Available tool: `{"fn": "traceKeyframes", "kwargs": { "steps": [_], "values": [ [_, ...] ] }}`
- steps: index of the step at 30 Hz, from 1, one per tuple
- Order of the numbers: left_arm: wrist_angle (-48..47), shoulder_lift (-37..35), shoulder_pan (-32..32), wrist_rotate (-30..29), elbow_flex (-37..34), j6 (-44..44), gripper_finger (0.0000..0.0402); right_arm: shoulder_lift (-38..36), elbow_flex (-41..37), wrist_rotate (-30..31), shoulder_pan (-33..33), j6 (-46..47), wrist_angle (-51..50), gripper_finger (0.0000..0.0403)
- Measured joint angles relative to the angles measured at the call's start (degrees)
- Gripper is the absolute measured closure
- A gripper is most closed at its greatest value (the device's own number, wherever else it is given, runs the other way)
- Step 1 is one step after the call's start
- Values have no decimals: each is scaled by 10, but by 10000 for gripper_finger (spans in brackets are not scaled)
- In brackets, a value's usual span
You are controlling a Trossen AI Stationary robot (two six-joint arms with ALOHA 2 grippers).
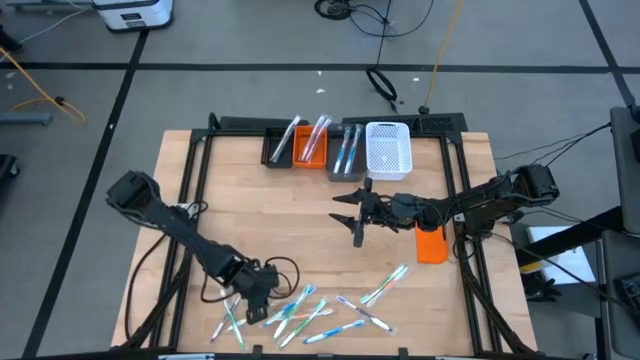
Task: Pick & Place Toothbrushes
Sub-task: Put the orange toothbrush into the black bin
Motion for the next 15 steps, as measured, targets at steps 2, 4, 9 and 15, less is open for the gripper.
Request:
{"fn": "traceKeyframes", "kwargs": {
  "steps": [2,4,9,15],
  "values": [
    [2,18,1,0,0,-6,256,0,0,0,0,0,0,191],
    [8,32,1,3,0,-15,256,0,0,0,0,0,0,191],
    [36,58,2,29,1,-9,256,0,0,0,0,0,0,191],
    [35,57,12,38,1,3,260,0,0,0,0,1,-1,191]
  ]
}}
